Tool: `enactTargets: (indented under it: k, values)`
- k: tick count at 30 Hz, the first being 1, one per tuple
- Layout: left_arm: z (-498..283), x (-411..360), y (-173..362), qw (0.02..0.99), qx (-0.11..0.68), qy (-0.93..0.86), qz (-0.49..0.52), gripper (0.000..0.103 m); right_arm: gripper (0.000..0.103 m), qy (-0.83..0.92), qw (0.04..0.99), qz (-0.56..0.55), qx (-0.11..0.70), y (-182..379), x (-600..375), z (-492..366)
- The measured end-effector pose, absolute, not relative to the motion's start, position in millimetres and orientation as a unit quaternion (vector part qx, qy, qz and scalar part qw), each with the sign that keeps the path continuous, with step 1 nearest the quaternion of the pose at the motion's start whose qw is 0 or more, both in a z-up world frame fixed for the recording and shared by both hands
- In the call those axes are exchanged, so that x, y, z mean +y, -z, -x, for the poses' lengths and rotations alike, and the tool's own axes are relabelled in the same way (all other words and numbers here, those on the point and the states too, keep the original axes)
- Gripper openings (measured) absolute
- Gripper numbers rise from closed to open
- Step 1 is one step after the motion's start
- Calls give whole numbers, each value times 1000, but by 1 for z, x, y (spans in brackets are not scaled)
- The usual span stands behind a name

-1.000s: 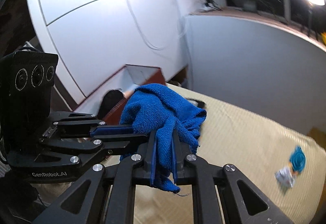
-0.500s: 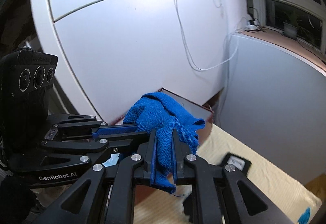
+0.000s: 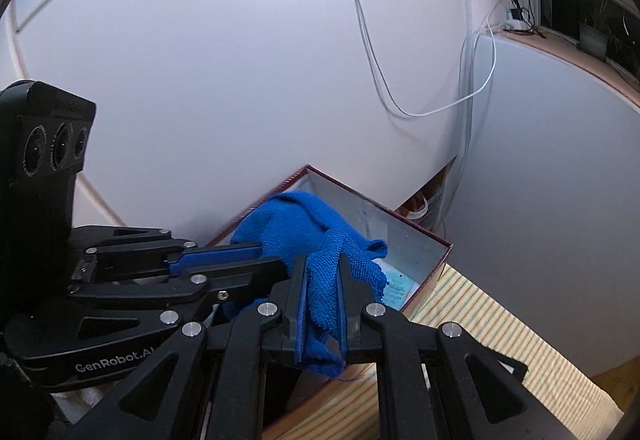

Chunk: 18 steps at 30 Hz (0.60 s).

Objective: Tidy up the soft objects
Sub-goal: 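Carry the blue towel with both grippers over the shoebox, then release the towel into the shoebox and move both grippers to the glove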

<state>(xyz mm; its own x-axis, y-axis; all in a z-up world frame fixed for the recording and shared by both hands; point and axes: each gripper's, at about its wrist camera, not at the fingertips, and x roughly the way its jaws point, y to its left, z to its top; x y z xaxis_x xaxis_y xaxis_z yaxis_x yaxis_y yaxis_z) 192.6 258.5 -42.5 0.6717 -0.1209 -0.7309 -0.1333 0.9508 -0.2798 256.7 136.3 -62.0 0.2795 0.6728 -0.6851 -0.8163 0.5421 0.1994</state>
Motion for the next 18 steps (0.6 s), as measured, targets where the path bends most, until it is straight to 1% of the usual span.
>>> enactTargets:
  k: [4,5,6,7,8,9,10,11,12,13,14,18]
  values:
    - [-197,263,51,895,418,-30,151,10,11,-465,790,101,386,74,146,-269]
    - [-197,263,51,895,419,-36,150,11,13,-463,790,103,388,76,147,-272]
    - [-198,264,52,894,420,-41,148,16,13,-458,792,105,389,78,148,-275]
    - [-197,265,52,894,420,-49,148,26,21,-453,795,106,389,79,149,-277]
    - [-196,265,52,893,421,-55,147,31,31,-450,795,104,392,80,148,-279]
    - [-195,265,51,893,420,-63,146,39,33,-448,797,100,393,81,147,-281]
    - [-194,266,50,895,417,-69,145,48,40,-441,801,98,393,81,144,-283]
    - [-192,267,49,895,415,-73,146,51,48,-436,804,96,393,80,141,-284]
    - [-190,268,48,896,413,-74,147,54,52,-433,806,93,392,80,138,-286]
    - [-187,268,47,896,411,-77,147,54,60,-431,808,88,391,79,135,-287]
    - [-185,268,46,896,411,-76,148,54,62,-429,811,81,388,77,129,-288]
    - [-177,262,44,899,407,-75,146,54,62,-424,815,71,387,70,113,-286]
